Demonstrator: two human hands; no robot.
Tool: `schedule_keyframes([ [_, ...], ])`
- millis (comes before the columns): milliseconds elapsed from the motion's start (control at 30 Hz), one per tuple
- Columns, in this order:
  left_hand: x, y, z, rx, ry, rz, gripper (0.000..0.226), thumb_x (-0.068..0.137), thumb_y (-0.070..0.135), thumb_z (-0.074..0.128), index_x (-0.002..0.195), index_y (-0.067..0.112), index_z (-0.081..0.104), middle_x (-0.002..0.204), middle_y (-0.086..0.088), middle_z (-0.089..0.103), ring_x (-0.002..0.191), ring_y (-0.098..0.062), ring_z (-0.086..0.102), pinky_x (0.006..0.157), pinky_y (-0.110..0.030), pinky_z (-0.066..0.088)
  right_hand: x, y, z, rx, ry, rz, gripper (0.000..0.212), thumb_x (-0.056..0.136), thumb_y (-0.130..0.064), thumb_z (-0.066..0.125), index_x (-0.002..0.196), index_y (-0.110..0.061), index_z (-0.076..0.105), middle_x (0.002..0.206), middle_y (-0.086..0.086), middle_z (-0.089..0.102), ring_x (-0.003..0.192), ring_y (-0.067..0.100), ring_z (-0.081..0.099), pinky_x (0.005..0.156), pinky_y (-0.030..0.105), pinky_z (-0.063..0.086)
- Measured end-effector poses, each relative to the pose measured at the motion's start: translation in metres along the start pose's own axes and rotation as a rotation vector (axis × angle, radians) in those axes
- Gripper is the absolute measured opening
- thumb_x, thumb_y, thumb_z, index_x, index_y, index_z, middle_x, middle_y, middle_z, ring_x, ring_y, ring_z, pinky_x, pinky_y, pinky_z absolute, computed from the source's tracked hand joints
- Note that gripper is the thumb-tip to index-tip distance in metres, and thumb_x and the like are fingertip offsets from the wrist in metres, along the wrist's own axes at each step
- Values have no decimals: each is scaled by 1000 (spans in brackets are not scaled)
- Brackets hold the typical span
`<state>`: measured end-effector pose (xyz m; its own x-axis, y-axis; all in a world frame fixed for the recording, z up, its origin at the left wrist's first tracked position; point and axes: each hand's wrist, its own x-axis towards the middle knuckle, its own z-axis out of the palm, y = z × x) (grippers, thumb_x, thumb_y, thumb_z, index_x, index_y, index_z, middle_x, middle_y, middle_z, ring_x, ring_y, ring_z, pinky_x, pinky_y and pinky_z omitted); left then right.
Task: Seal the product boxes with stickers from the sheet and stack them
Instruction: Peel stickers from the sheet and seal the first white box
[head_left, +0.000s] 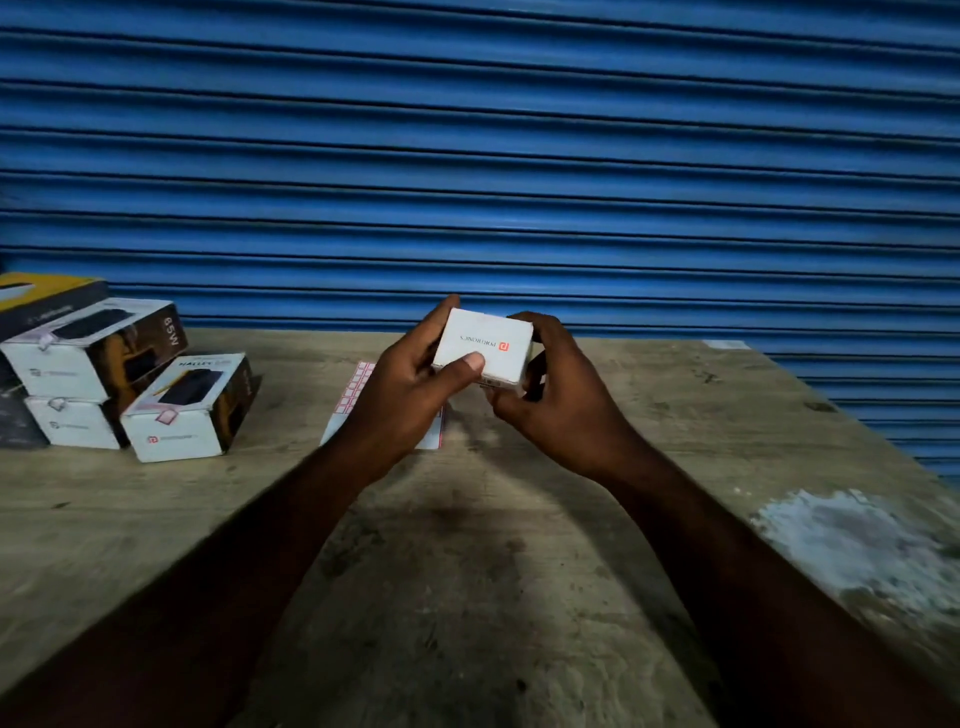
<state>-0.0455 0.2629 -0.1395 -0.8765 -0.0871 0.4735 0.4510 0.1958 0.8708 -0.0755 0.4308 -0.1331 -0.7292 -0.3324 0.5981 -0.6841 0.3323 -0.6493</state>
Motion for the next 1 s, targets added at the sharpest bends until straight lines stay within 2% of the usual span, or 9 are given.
schedule_keyframes([
  [133, 3, -6, 1, -131, 22, -52, 54, 97, 0, 53, 148, 16, 44, 129, 7, 64, 117, -8, 60, 99, -27, 48, -2, -1, 2, 133, -12, 24, 48, 82, -12, 76, 119, -19, 46, 112, -1, 62, 86, -9, 57, 69, 11, 45],
  [233, 0, -6, 6, -179, 36, -39, 47, 102, -3, 41, 146, 11, 46, 126, 9, 64, 115, -4, 60, 96, -22, 49, -1, 1, 5, 182, 22, 69, 46, 80, -32, 76, 114, -22, 47, 108, 0, 63, 98, 10, 62, 80, 35, 55],
  [300, -1, -4, 7, -155, 25, -4, 44, 101, 3, 44, 144, 13, 47, 128, 10, 62, 116, -1, 59, 97, -20, 46, 1, 2, 7, 255, 29, 116, 40, 76, -30, 72, 107, -26, 47, 103, 0, 62, 98, 16, 63, 82, 43, 56],
  [433, -1, -4, 4, -72, -36, 9, 53, 99, 0, 53, 149, 14, 40, 127, 17, 60, 115, 7, 59, 93, -14, 46, 4, 0, 5, 460, 27, 198, 18, 86, -19, 57, 102, -19, 50, 88, -2, 58, 70, 3, 56, 59, 19, 45],
  [500, -3, -6, 2, -16, -85, 8, 66, 94, 0, 60, 153, 13, 33, 130, 16, 58, 116, 6, 59, 93, -15, 48, 4, 0, 1, 478, 44, 222, 9, 89, -24, 51, 96, -19, 53, 81, 4, 55, 65, 12, 50, 55, 23, 39],
  [667, -3, -9, -5, 128, -55, 37, 79, 85, 5, 73, 153, 13, 34, 131, 10, 58, 114, 5, 61, 94, -23, 53, 5, 1, 4, 414, 16, 225, 17, 94, -28, 60, 106, -16, 60, 87, -7, 63, 73, 2, 58, 62, 16, 42],
  [867, -5, -12, -10, 170, -120, 8, 71, 95, 19, 64, 156, 22, 27, 117, 42, 56, 106, -5, 65, 97, -58, 52, 4, 5, 1, 393, 11, 277, 22, 99, -27, 55, 110, -10, 63, 98, 7, 71, 88, 17, 68, 68, 26, 47],
  [933, -5, -9, -11, 154, -150, 4, 71, 97, 23, 61, 157, 24, 23, 116, 46, 56, 107, -6, 63, 97, -57, 52, 4, 2, -1, 401, 11, 269, 22, 100, -27, 53, 106, -8, 65, 93, 7, 71, 84, 18, 66, 69, 29, 46],
  [1000, -5, -5, -10, 139, -151, 5, 76, 92, 35, 57, 158, 24, 19, 133, 34, 54, 113, 2, 60, 101, -45, 53, 5, -1, -3, 451, -17, 266, 20, 101, -25, 51, 98, -13, 67, 82, -2, 69, 77, 15, 63, 67, 27, 46],
])
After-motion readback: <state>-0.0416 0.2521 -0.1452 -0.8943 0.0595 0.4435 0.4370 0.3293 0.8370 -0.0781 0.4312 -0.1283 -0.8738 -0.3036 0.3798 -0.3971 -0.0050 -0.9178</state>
